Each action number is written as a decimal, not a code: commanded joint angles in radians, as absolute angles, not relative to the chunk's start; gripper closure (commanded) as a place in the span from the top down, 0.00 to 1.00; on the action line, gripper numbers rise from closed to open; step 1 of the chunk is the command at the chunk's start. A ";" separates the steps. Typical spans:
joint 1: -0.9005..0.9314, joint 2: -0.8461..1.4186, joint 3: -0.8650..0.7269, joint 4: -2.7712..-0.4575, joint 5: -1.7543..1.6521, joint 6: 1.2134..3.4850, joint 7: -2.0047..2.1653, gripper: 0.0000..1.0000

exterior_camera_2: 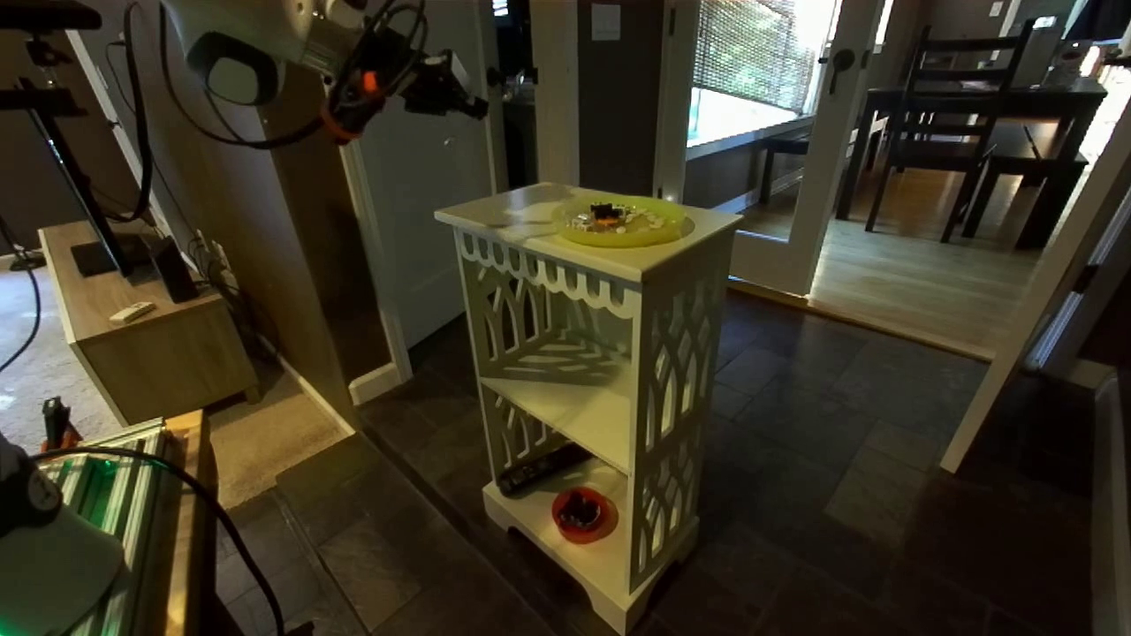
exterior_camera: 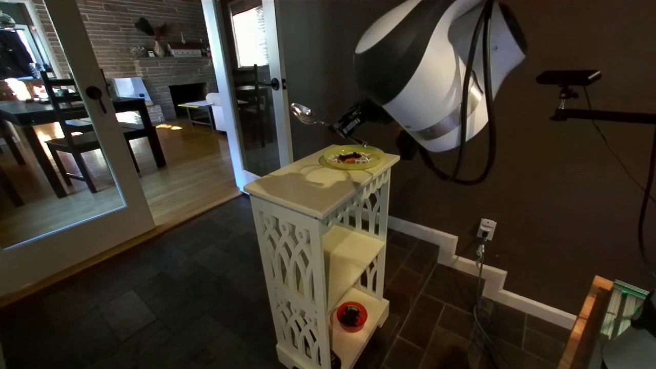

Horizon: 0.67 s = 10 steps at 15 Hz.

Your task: Remove the silver spoon from the middle shelf and put it on the top

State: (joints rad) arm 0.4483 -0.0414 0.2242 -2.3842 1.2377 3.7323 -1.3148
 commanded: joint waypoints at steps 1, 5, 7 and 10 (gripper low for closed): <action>0.405 -0.051 0.163 -2.343 1.122 3.487 -1.234 0.02; 0.406 -0.042 0.159 -2.344 1.153 3.501 -1.264 0.09; 0.408 -0.042 0.161 -2.344 1.153 3.500 -1.262 0.09; 0.402 -0.027 0.158 -2.338 1.172 3.485 -1.272 0.02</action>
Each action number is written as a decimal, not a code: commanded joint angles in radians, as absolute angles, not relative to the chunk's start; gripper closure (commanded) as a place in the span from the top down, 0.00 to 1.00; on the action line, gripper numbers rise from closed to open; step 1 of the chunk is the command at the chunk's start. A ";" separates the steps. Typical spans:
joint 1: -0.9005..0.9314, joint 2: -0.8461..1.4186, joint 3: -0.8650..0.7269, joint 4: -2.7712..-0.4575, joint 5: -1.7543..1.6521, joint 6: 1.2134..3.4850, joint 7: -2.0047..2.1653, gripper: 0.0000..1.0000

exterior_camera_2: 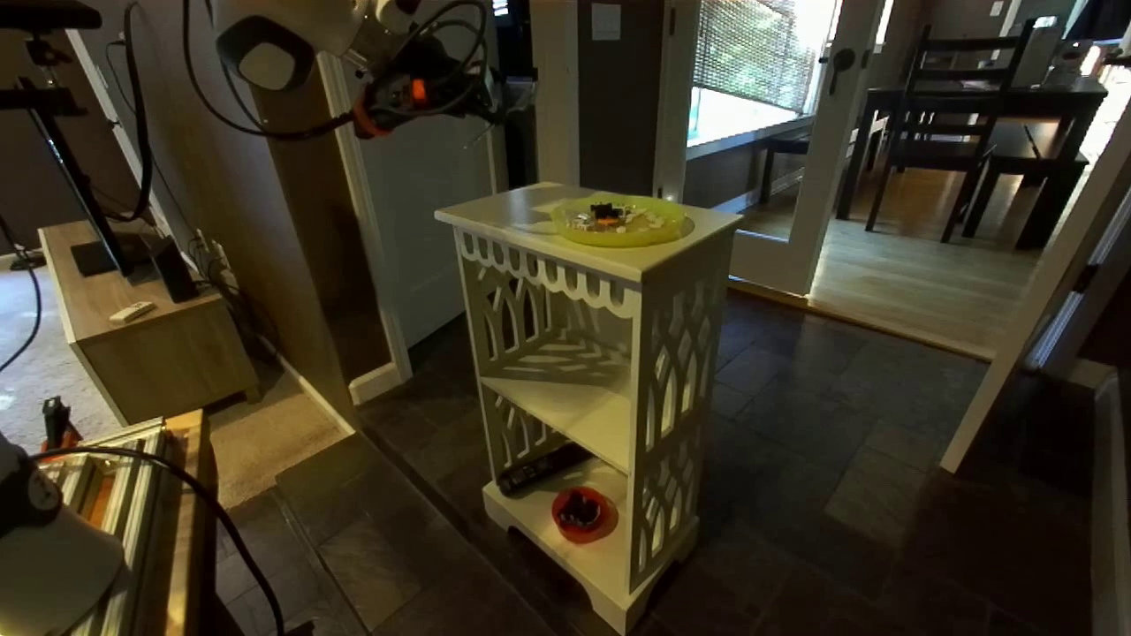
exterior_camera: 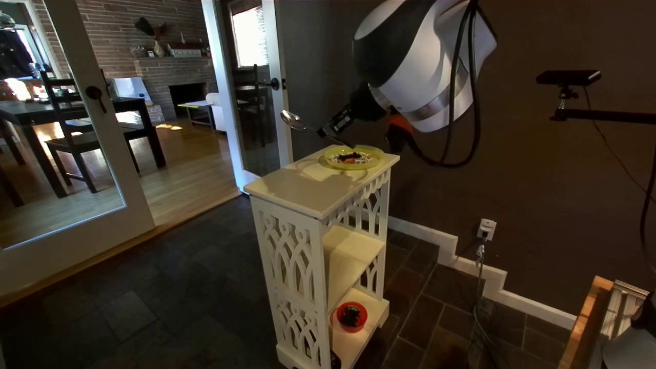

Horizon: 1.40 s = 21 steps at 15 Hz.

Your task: Remove the silver spoon from the middle shelf and put it on the top

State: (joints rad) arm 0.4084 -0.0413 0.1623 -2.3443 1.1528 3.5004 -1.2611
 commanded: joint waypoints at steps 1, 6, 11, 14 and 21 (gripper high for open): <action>0.399 -0.023 0.156 -2.338 1.183 3.470 -1.276 0.02; 0.386 0.003 0.130 -2.330 1.193 3.394 -1.262 0.02; 0.314 0.014 0.143 -2.357 1.004 3.288 -1.079 0.02; 0.325 0.046 0.099 -2.306 1.028 3.223 -1.088 0.02; 0.340 0.110 0.047 -2.270 0.945 3.172 -0.987 0.02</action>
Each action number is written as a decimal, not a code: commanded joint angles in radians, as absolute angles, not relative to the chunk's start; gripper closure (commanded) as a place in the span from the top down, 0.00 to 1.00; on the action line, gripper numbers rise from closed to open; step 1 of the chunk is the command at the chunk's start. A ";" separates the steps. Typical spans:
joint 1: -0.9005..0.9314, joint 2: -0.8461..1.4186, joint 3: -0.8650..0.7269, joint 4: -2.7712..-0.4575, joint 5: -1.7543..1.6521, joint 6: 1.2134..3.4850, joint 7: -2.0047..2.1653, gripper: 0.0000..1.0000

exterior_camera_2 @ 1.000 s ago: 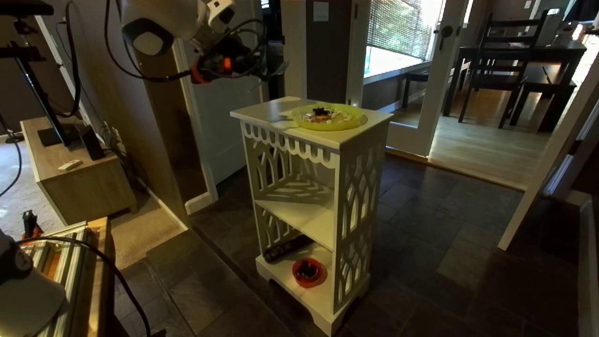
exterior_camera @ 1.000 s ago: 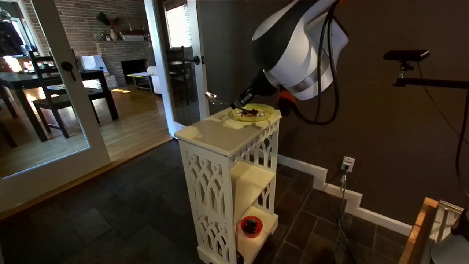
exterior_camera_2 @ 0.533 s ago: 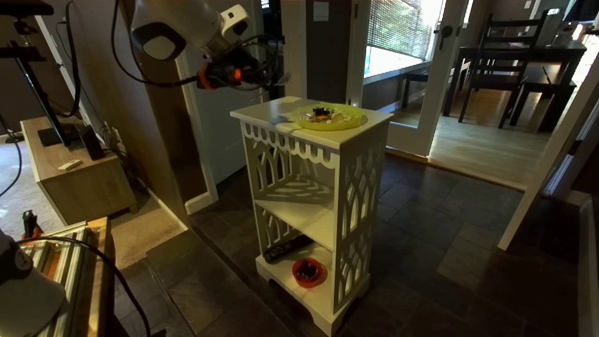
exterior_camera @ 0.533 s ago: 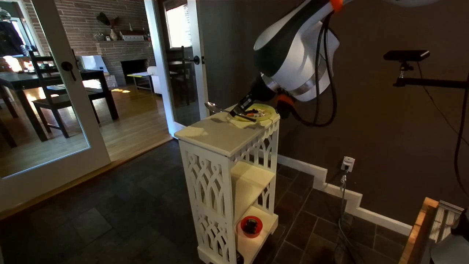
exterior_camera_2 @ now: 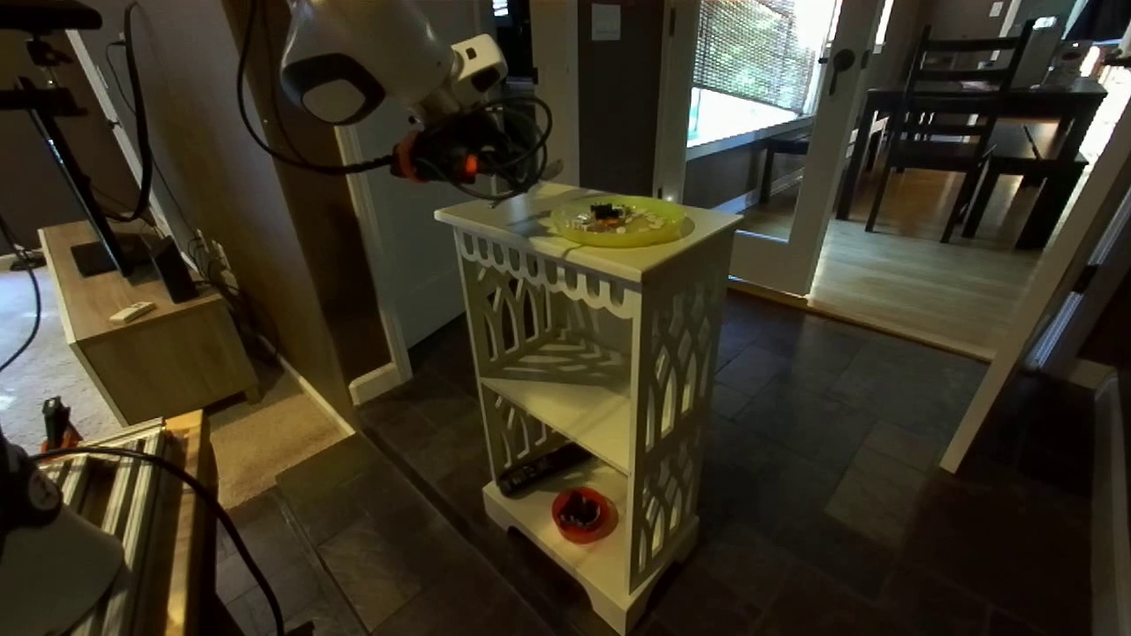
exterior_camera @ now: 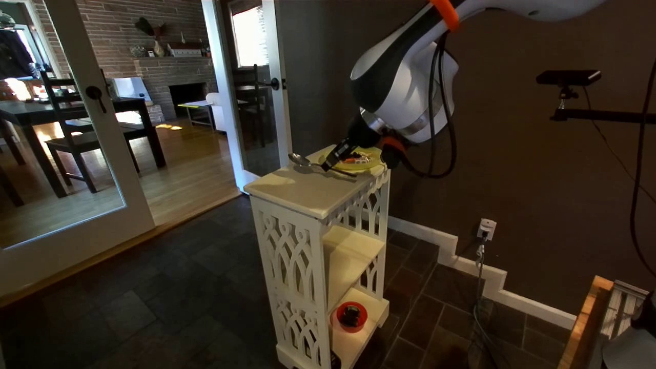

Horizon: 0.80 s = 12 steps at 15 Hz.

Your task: Remove the silver spoon from the middle shelf and put it on the top

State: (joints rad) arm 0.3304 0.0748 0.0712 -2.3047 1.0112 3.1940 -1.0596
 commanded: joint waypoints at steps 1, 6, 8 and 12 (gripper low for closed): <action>0.347 0.125 0.035 -2.265 0.918 3.178 -0.960 0.02; 0.291 0.160 0.048 -2.269 0.662 3.171 -0.730 0.02; 0.269 0.167 0.044 -2.261 0.517 3.149 -0.612 0.02; 0.219 0.155 0.046 -2.229 0.214 3.057 -0.356 0.02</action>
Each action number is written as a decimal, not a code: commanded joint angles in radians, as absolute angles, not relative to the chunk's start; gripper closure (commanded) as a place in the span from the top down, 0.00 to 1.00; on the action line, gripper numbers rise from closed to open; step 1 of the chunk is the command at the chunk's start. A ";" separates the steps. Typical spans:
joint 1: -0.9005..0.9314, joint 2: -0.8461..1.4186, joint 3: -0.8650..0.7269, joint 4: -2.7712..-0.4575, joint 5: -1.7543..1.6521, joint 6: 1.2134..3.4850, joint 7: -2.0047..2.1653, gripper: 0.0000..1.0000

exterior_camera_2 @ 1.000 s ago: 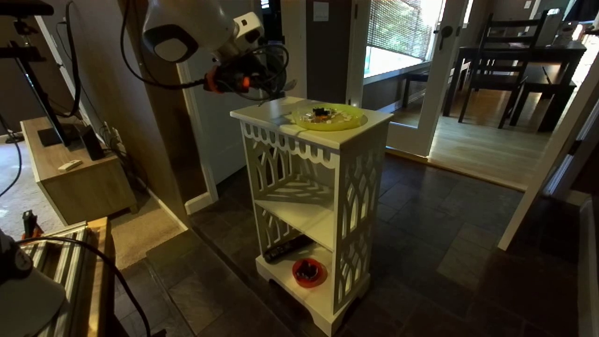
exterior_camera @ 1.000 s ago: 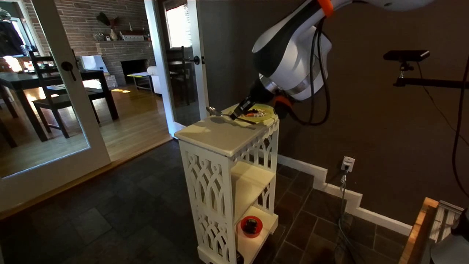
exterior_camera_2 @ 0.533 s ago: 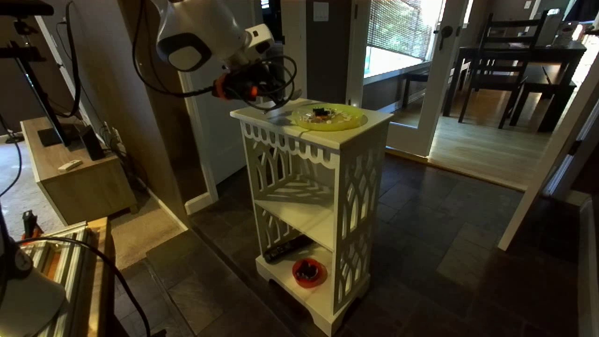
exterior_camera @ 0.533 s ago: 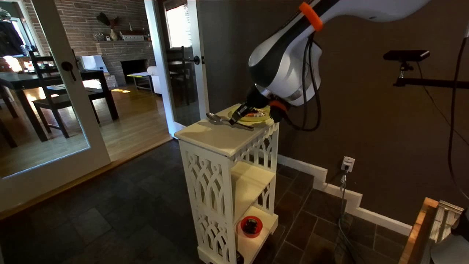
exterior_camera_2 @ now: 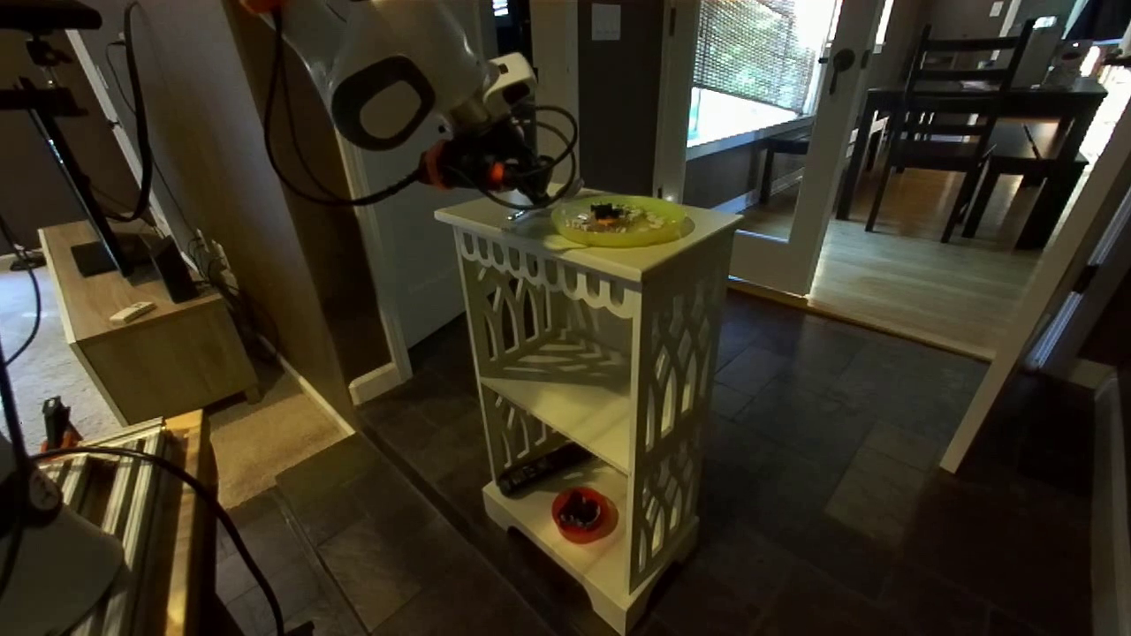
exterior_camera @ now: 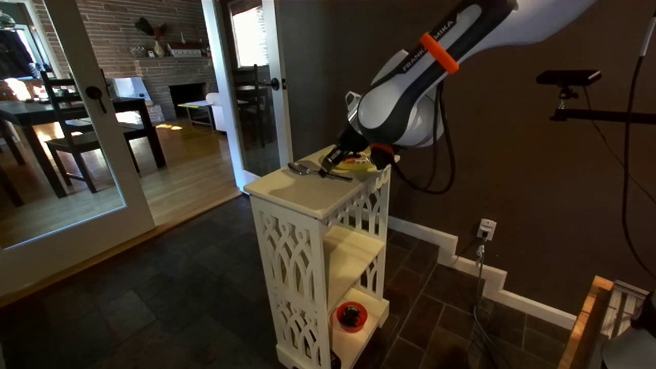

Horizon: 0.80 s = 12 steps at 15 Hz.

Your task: Remove the silver spoon from the middle shelf and put it on the top

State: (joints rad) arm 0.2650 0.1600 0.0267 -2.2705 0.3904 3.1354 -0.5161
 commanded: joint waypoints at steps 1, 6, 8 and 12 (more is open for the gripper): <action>0.211 0.156 0.048 -2.213 0.167 3.032 -0.313 0.02; 0.195 0.156 0.080 -2.142 0.057 2.911 -0.188 0.02; 0.190 0.162 0.094 -2.122 0.048 2.882 -0.169 0.02; 0.187 0.168 0.101 -2.102 0.029 2.850 -0.142 0.02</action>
State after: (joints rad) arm 0.2099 0.1585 0.0829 -2.1344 0.0805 2.8874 -0.1951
